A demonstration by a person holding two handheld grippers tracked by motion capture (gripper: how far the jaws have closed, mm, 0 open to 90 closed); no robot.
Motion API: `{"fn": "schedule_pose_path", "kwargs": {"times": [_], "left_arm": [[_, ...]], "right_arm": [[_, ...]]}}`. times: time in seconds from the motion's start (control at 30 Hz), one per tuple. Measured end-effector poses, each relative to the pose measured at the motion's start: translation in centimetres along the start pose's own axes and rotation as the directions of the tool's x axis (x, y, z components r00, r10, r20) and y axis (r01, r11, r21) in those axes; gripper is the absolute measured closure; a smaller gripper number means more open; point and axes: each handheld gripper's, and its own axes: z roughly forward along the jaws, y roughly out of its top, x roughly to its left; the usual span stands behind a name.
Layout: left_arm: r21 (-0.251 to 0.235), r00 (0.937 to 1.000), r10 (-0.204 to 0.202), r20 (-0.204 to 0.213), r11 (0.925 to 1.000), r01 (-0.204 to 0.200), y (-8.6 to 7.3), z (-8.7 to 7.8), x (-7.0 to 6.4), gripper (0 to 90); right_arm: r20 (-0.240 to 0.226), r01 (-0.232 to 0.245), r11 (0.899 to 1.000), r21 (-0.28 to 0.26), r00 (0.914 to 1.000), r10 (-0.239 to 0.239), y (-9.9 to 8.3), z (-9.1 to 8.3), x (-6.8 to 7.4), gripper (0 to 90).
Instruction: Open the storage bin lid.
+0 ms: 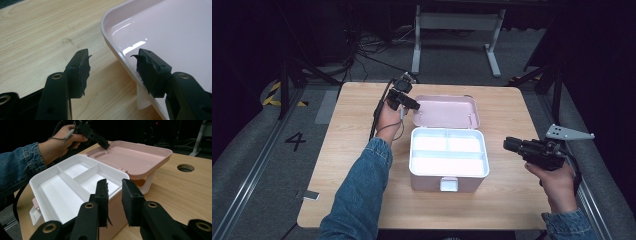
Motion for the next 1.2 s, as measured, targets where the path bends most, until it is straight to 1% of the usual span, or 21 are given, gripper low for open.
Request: {"fn": "schedule_pose_path", "kwargs": {"times": [0.07, 0.1, 0.2, 0.27, 0.3, 0.33, 0.43, 0.47, 0.5, 0.6, 0.63, 0.7, 0.77, 0.83, 0.9, 0.93, 0.97, 1.03, 1.07, 1.13, 1.2], "left_arm": [[-0.026, 0.9999, 0.013, 0.010, 0.9996, -0.013, -0.2, -1.1, 0.0, 40.9], [-0.026, 0.9999, 0.013, 0.010, 0.9996, -0.013, -0.2, -1.1, 0.0, 40.8], [-0.066, 0.9989, 0.035, 0.032, 0.9973, -0.033, -0.7, -3.0, -0.4, 40.3], [-0.091, 0.9975, 0.057, 0.042, 0.9945, -0.053, -1.1, -4.4, -0.8, 39.9], [-0.096, 0.9971, 0.059, 0.049, 0.9939, -0.054, -1.3, -5.0, -0.9, 39.8], [-0.115, 0.9956, 0.072, 0.060, 0.9913, -0.065, -1.8, -6.4, -1.3, 39.5], [-0.144, 0.9918, 0.107, 0.070, 0.9848, -0.097, -3.0, -8.7, -2.2, 39.0], [-0.144, 0.9918, 0.107, 0.070, 0.9848, -0.097, -3.0, -8.7, -2.2, 38.7], [-0.147, 0.9900, 0.121, 0.073, 0.9830, -0.110, -3.7, -9.7, -2.6, 38.7], [-0.160, 0.9865, 0.149, 0.067, 0.9776, -0.137, -5.3, -11.7, -3.3, 38.5], [-0.162, 0.9858, 0.155, 0.066, 0.9764, -0.142, -6.1, -12.5, -3.5, 38.4], [-0.172, 0.9858, 0.154, 0.067, 0.9750, -0.141, -6.9, -13.4, -3.7, 37.7], [-0.191, 0.9843, 0.164, 0.065, 0.9703, -0.149, -8.3, -14.5, -3.8, 37.7], [-0.183, 0.9830, 0.169, 0.070, 0.9709, -0.154, -9.4, -15.1, -3.8, 36.7], [-0.173, 0.9786, 0.185, 0.091, 0.9706, -0.167, -10.4, -15.6, -3.7, 34.3], [-0.173, 0.9786, 0.185, 0.091, 0.9706, -0.167, -10.4, -15.6, -3.7, 33.3], [-0.170, 0.9778, 0.187, 0.096, 0.9708, -0.169, -11.1, -15.9, -3.7, 33.3], [-0.161, 0.9781, 0.184, 0.097, 0.9727, -0.167, -12.0, -16.3, -3.6, 33.5], [-0.149, 0.9769, 0.192, 0.094, 0.9729, -0.177, -12.5, -16.4, -3.5, 33.4], [-0.134, 0.9787, 0.186, 0.087, 0.9757, -0.174, -13.5, -16.5, -3.3, 33.2], [-0.116, 0.9828, 0.173, 0.067, 0.9796, -0.164, -14.4, -16.5, -3.0, 32.4]], "right_arm": [[-0.002, -0.003, 1.000, 0.004, 1.0000, 0.003, 0.0, 0.1, 0.0, 74.7], [-0.002, -0.003, 1.000, 0.004, 1.0000, 0.003, 0.0, 0.1, 0.0, 74.7], [0.000, -0.001, 1.000, 0.005, 1.0000, 0.001, 0.1, 0.3, 0.0, 74.1], [0.000, 0.003, 1.000, 0.006, 1.0000, -0.003, 0.1, 0.4, -0.1, 73.6], [-0.001, 0.000, 1.000, 0.006, 1.0000, 0.000, 0.1, 0.4, -0.1, 73.4], [0.001, 0.002, 1.000, 0.006, 1.0000, -0.002, 0.2, 0.5, -0.1, 73.0], [0.007, 0.011, 1.000, 0.008, 0.9999, -0.011, 0.4, 0.6, -0.4, 69.2], [0.007, 0.011, 1.000, 0.008, 0.9999, -0.011, 0.4, 0.6, -0.4, 69.2], [0.016, 0.021, 1.000, 0.010, 0.9997, -0.021, 0.5, 0.7, -0.5, 66.6], [0.030, 0.016, 1.000, 0.007, 0.9994, -0.017, 1.0, 0.8, -1.0, 58.5], [0.029, 0.012, 1.000, 0.013, 0.9995, -0.013, 1.2, 0.9, -1.1, 56.9], [0.044, 0.025, 1.000, 0.017, 0.9987, -0.026, 1.6, 1.0, -1.4, 55.2], [0.046, 0.025, 0.999, 0.026, 0.9986, -0.026, 1.8, 1.1, -1.6, 53.6], [0.059, 0.031, 0.999, 0.045, 0.9977, -0.034, 2.1, 1.2, -2.1, 51.1], [0.076, 0.044, 0.996, 0.076, 0.9959, -0.049, 2.2, 1.3, -2.4, 50.3], [0.076, 0.044, 0.996, 0.076, 0.9959, -0.049, 2.2, 1.3, -2.4, 50.3], [0.085, 0.045, 0.995, 0.091, 0.9950, -0.053, 2.3, 1.2, -2.7, 49.6], [0.099, 0.026, 0.994, 0.110, 0.9944, -0.037, 2.5, 1.1, -3.1, 49.5], [0.114, 0.024, 0.993, 0.115, 0.9928, -0.037, 2.5, 0.9, -3.3, 49.6], [0.133, 0.016, 0.991, 0.135, 0.9906, -0.034, 2.4, 0.8, -3.7, 49.2], [0.159, 0.009, 0.983, 0.181, 0.9866, -0.038, 2.2, 0.7, -4.1, 48.0]]}}
